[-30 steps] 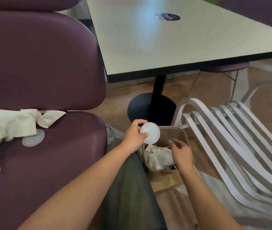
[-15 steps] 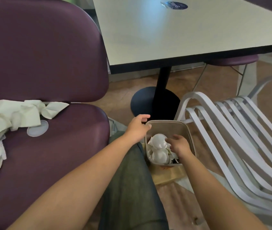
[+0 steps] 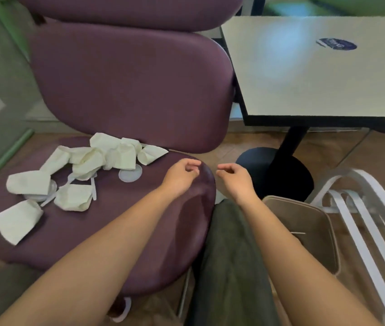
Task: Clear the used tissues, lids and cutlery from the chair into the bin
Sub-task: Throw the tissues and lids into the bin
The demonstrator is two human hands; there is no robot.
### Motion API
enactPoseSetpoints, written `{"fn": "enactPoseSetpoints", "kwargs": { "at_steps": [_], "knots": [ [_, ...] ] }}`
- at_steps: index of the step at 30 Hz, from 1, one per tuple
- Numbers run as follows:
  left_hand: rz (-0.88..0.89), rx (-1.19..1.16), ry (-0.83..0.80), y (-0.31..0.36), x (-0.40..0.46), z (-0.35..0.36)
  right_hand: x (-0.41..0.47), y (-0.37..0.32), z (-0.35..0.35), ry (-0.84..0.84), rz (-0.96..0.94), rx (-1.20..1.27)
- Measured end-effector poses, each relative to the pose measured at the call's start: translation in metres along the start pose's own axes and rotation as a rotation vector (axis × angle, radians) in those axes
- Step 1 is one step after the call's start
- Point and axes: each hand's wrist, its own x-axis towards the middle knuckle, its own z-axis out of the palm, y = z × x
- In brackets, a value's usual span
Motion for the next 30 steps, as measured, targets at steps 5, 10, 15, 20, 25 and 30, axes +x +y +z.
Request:
{"fn": "enactPoseSetpoints", "kwargs": {
  "at_steps": [5,10,15,20,25,30],
  "knots": [
    [-0.072,0.008,0.099,-0.024,0.003,-0.061,0.01,-0.03,0.058,-0.082,-0.036,-0.071],
    [-0.174,0.06,0.179,-0.057,-0.003,-0.106,0.018,-0.041,0.112,-0.168,-0.09,-0.173],
    [-0.237,0.173,0.24,-0.093,-0.012,-0.134,0.018,-0.043,0.156,-0.239,-0.085,-0.298],
    [-0.244,0.531,0.433,-0.127,-0.022,-0.166,0.021,-0.036,0.196,-0.286,-0.078,-0.359],
    [-0.294,0.677,0.587,-0.154,-0.034,-0.187,0.03,-0.03,0.233,-0.314,-0.082,-0.421],
    [-0.386,0.68,0.689,-0.175,-0.039,-0.194,0.039,-0.028,0.264,-0.249,-0.096,-0.493]
  ]
}}
